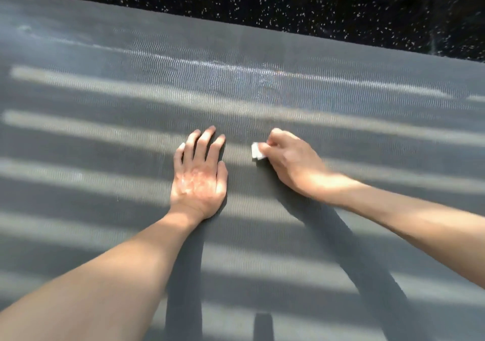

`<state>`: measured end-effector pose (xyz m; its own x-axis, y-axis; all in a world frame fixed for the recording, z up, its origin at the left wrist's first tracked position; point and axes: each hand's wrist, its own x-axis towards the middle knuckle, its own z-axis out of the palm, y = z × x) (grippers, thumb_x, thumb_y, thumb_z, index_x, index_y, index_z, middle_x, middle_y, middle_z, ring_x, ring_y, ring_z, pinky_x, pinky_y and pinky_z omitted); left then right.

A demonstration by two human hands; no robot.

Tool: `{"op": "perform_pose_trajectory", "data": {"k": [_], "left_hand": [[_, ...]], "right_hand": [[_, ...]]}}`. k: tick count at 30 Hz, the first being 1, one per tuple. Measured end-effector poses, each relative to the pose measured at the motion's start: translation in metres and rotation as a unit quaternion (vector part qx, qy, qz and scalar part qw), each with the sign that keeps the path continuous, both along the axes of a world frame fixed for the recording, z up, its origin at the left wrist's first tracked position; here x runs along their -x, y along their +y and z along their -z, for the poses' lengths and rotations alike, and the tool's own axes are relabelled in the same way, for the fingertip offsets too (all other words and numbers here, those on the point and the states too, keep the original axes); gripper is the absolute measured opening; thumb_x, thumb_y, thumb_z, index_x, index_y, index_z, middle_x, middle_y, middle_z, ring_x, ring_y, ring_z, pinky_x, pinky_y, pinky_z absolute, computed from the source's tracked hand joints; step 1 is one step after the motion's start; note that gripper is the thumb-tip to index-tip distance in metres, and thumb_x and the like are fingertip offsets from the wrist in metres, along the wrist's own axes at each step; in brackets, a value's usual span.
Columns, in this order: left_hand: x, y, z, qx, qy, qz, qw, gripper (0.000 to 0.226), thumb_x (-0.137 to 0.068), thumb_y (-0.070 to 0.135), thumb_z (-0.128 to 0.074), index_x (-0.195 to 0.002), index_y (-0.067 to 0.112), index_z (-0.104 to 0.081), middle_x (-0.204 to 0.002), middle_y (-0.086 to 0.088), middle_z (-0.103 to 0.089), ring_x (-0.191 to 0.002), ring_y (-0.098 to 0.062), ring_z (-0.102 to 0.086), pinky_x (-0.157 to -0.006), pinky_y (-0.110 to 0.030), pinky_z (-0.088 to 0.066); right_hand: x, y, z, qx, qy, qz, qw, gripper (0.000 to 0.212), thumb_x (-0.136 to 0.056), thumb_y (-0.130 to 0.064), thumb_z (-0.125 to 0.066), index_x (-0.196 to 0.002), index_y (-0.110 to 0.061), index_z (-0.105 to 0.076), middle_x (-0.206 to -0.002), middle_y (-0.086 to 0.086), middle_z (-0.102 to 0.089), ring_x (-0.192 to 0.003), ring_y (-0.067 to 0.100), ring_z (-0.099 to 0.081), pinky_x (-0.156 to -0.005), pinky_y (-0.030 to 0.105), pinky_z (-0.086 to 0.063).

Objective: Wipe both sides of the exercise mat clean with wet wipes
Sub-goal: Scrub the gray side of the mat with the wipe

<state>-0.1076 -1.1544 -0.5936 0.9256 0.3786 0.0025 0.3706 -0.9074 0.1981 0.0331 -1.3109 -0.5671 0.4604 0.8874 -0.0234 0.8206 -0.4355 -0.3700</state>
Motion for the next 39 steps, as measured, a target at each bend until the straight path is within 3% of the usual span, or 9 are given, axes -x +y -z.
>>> {"op": "perform_pose_trajectory", "data": {"k": [3, 9, 14, 16, 18, 25, 32, 36, 39], "left_hand": [[-0.001, -0.001, -0.001, -0.005, -0.001, -0.001, 1.0, 0.051, -0.089, 0.028, -0.036, -0.138, 0.016, -0.045, -0.151, -0.007, -0.039, -0.14, -0.031, -0.032, -0.111, -0.047, -0.026], [-0.002, 0.0, 0.002, -0.003, -0.035, 0.004, 0.999, 0.049, -0.089, 0.028, -0.036, -0.135, 0.014, -0.048, -0.149, -0.007, -0.042, -0.138, -0.031, -0.034, -0.111, -0.047, -0.026], [0.0, 0.001, 0.008, -0.002, -0.062, 0.006, 0.998, 0.049, -0.09, 0.028, -0.037, -0.135, 0.012, -0.05, -0.148, -0.008, -0.044, -0.138, -0.032, -0.036, -0.111, -0.046, -0.026], [0.001, 0.001, 0.009, -0.004, -0.068, 0.002, 0.998, 0.049, -0.09, 0.027, -0.037, -0.135, 0.011, -0.05, -0.148, -0.009, -0.045, -0.137, -0.032, -0.037, -0.111, -0.047, -0.027], [0.002, 0.0, 0.01, -0.006, -0.069, 0.007, 0.998, 0.049, -0.091, 0.028, -0.036, -0.135, 0.011, -0.05, -0.148, -0.009, -0.045, -0.137, -0.033, -0.037, -0.11, -0.048, -0.029], [0.004, 0.0, 0.012, -0.016, -0.059, 0.021, 0.998, 0.051, -0.093, 0.03, -0.033, -0.137, 0.01, -0.05, -0.148, -0.01, -0.045, -0.136, -0.033, -0.038, -0.109, -0.047, -0.028], [0.004, 0.002, 0.01, -0.02, -0.05, 0.03, 0.998, 0.053, -0.093, 0.033, -0.03, -0.138, 0.009, -0.047, -0.149, -0.012, -0.043, -0.137, -0.034, -0.035, -0.11, -0.048, -0.025], [0.003, 0.0, 0.009, -0.008, -0.056, 0.024, 0.998, 0.054, -0.093, 0.033, -0.031, -0.138, 0.008, -0.047, -0.15, -0.012, -0.042, -0.139, -0.034, -0.033, -0.112, -0.049, -0.024], [0.005, -0.002, 0.008, -0.012, -0.047, 0.029, 0.998, 0.055, -0.093, 0.033, -0.03, -0.139, 0.006, -0.046, -0.15, -0.015, -0.042, -0.138, -0.036, -0.034, -0.111, -0.051, -0.025]], "right_hand": [[-0.003, 0.002, 0.001, 0.01, -0.002, -0.042, 0.999, 0.017, -0.098, -0.023, -0.046, -0.096, -0.015, -0.06, -0.092, 0.002, -0.049, -0.084, 0.022, -0.05, -0.068, 0.033, -0.037], [-0.053, 0.04, 0.008, -0.046, -0.008, 0.119, 0.992, 0.027, -0.096, -0.03, -0.052, -0.095, -0.005, -0.062, -0.088, 0.007, -0.05, -0.08, 0.025, -0.05, -0.06, 0.027, -0.02], [0.027, -0.008, 0.01, -0.03, -0.034, 0.025, 0.999, 0.019, -0.098, -0.019, -0.048, -0.095, -0.007, -0.063, -0.095, 0.008, -0.052, -0.083, 0.023, -0.048, -0.066, 0.028, -0.028], [0.029, -0.009, 0.017, -0.021, -0.04, -0.031, 0.998, 0.028, -0.095, -0.027, -0.043, -0.102, -0.009, -0.064, -0.097, 0.003, -0.051, -0.086, 0.021, -0.047, -0.066, 0.027, -0.026], [0.005, 0.005, 0.02, -0.037, -0.05, 0.029, 0.998, 0.034, -0.093, -0.04, -0.047, -0.096, -0.011, -0.065, -0.088, -0.003, -0.049, -0.081, 0.02, -0.048, -0.06, 0.026, -0.027], [0.001, 0.03, 0.001, -0.043, -0.081, 0.148, 0.985, 0.022, -0.095, -0.013, -0.05, -0.095, -0.002, -0.069, -0.092, 0.014, -0.055, -0.083, 0.03, -0.055, -0.064, 0.03, -0.029], [0.07, -0.011, 0.001, -0.049, -0.013, 0.044, 0.998, 0.021, -0.087, -0.02, -0.054, -0.083, -0.009, -0.071, -0.081, 0.009, -0.053, -0.077, 0.03, -0.055, -0.059, 0.031, -0.042], [0.022, 0.02, -0.003, -0.03, -0.052, 0.13, 0.99, 0.028, -0.097, -0.028, -0.053, -0.101, -0.004, -0.068, -0.1, 0.011, -0.051, -0.102, 0.028, -0.049, -0.066, 0.029, -0.025], [0.042, 0.015, -0.002, -0.038, -0.05, 0.135, 0.989, 0.022, -0.094, -0.017, -0.053, -0.096, -0.003, -0.069, -0.097, 0.014, -0.054, -0.096, 0.03, -0.052, -0.065, 0.026, -0.024]]}}
